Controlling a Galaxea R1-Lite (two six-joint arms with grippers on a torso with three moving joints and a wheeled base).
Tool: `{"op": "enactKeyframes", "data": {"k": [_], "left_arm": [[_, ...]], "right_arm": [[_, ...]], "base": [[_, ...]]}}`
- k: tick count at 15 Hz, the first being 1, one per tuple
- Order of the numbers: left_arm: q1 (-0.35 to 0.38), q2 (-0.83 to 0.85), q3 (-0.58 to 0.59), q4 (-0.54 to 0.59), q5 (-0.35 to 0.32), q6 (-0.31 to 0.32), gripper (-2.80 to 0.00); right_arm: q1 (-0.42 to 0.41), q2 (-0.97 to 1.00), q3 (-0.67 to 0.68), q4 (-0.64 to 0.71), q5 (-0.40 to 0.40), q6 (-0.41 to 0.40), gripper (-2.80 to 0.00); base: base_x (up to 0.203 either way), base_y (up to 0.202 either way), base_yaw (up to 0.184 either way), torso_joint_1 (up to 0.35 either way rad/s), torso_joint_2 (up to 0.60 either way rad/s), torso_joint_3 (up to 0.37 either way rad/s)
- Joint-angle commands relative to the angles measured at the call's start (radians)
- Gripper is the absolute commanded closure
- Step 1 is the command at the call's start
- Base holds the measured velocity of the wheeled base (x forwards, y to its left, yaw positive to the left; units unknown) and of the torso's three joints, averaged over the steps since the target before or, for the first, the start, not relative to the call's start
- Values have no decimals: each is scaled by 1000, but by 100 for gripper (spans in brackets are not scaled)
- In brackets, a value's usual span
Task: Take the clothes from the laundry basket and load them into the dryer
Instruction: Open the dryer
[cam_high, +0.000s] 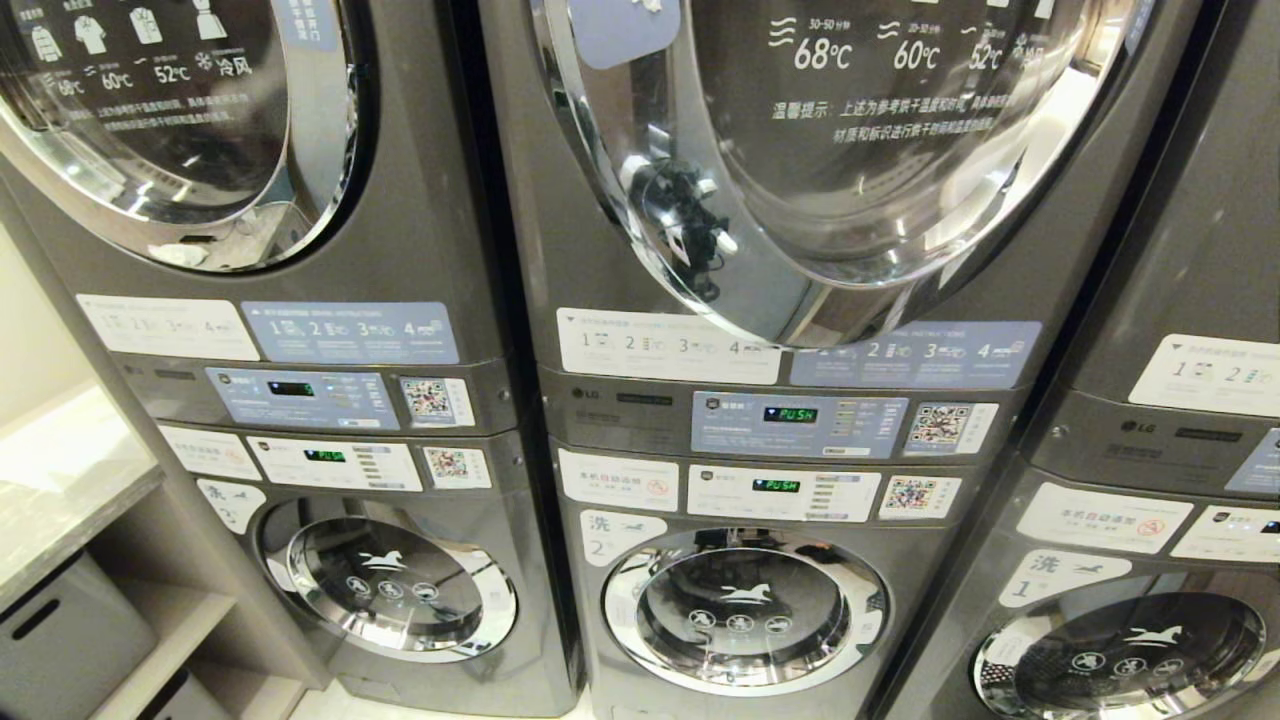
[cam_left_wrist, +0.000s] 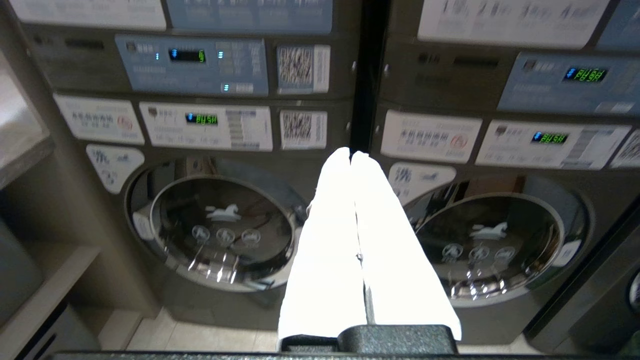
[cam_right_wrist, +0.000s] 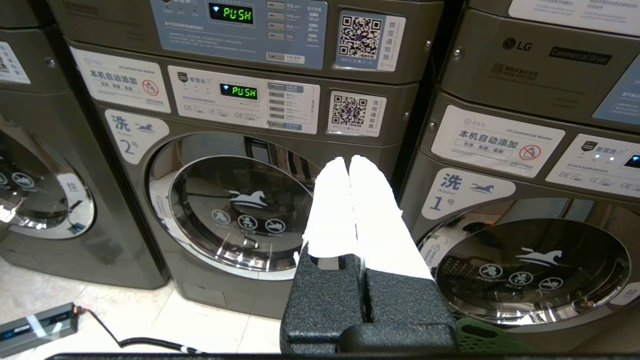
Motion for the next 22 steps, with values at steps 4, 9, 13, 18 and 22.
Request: {"op": "enactKeyframes", "data": {"k": [4,9,13,18,22], "left_arm": [[-40,528,-390,-51,-30,-69,0],[-70,1175,-809,-306,-107,-169,0],[-86,1413,-979,-433,-378,-203,0],[-178,1578,-1165,-529,-489,-204,0],[-344,1591,-1184,-528,-487,-197,0]], "right_arm": [[1,0,0,-2,0,7,0],[1,0,0,-2,0,22,0],[1,0,0,-3,-14,40,0],[1,0,0,-3,-15,40,0],[1,0,0,-3,-15,40,0]], "base": [[0,0,0,0,0,0],[0,0,0,0,0,0],[0,0,0,0,0,0],[0,0,0,0,0,0],[0,0,0,0,0,0]]}}
